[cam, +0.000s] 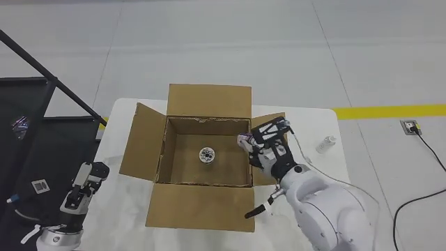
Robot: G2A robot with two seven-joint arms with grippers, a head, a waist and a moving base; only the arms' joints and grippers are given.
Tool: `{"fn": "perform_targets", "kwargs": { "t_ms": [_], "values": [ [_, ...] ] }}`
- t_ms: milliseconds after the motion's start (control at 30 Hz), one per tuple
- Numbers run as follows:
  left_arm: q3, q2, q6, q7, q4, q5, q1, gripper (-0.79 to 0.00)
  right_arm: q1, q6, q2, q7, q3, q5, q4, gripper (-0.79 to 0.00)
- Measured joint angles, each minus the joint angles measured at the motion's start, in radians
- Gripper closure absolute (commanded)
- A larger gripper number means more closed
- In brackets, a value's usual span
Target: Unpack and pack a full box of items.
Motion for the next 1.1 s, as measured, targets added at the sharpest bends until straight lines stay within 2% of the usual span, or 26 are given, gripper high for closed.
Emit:
{"fn": "perform_targets", "kwargs": {
  "t_ms": [200, 333, 367, 500, 633, 667, 700, 733, 867, 1000, 1100],
  "values": [
    [0.000, 0.000, 0.000, 0.000, 0.000, 0.000, 0.000, -0.785, 0.249, 0.065, -0.055, 0.010, -0.194, 0.036, 0.413, 0.000],
    [0.000, 0.000, 0.000, 0.000, 0.000, 0.000, 0.000, -0.785, 0.365, 0.121, -0.088, -0.031, -0.253, 0.017, 0.656, 0.000],
    [0.000, 0.000, 0.000, 0.000, 0.000, 0.000, 0.000, -0.785, 0.383, 0.125, -0.095, -0.042, -0.258, 0.020, 0.700, -0.018],
    [0.000, 0.000, 0.000, 0.000, 0.000, 0.000, 0.000, -0.785, 0.441, 0.134, -0.117, -0.077, -0.275, 0.081, 0.860, -0.237],
    [0.000, 0.000, 0.000, 0.000, 0.000, 0.000, 0.000, -0.785, 0.462, 0.124, -0.131, -0.099, -0.283, 0.107, 0.927, -0.388],
    [0.000, 0.000, 0.000, 0.000, 0.000, 0.000, 0.000, -0.785, 0.464, 0.123, -0.134, -0.103, -0.285, 0.109, 0.935, -0.536],
    [0.000, 0.000, 0.000, 0.000, 0.000, 0.000, 0.000, -0.785, 0.467, 0.123, -0.137, -0.106, -0.287, 0.111, 0.941, -0.650],
    [0.000, 0.000, 0.000, 0.000, 0.000, 0.000, 0.000, -0.785, 0.467, 0.122, -0.138, -0.108, -0.288, 0.112, 0.944, -0.690],
    [0.000, 0.000, 0.000, 0.000, 0.000, 0.000, 0.000, -0.785, 0.463, 0.117, -0.143, -0.105, -0.289, 0.107, 0.929, -0.763],
    [0.000, 0.000, 0.000, 0.000, 0.000, 0.000, 0.000, -0.785, 0.440, 0.110, -0.139, -0.091, -0.272, 0.091, 0.857, -0.785],
    [0.000, 0.000, 0.000, 0.000, 0.000, 0.000, 0.000, -0.785, 0.399, 0.097, -0.127, -0.078, -0.234, 0.093, 0.739, -0.785]
  ]
}}
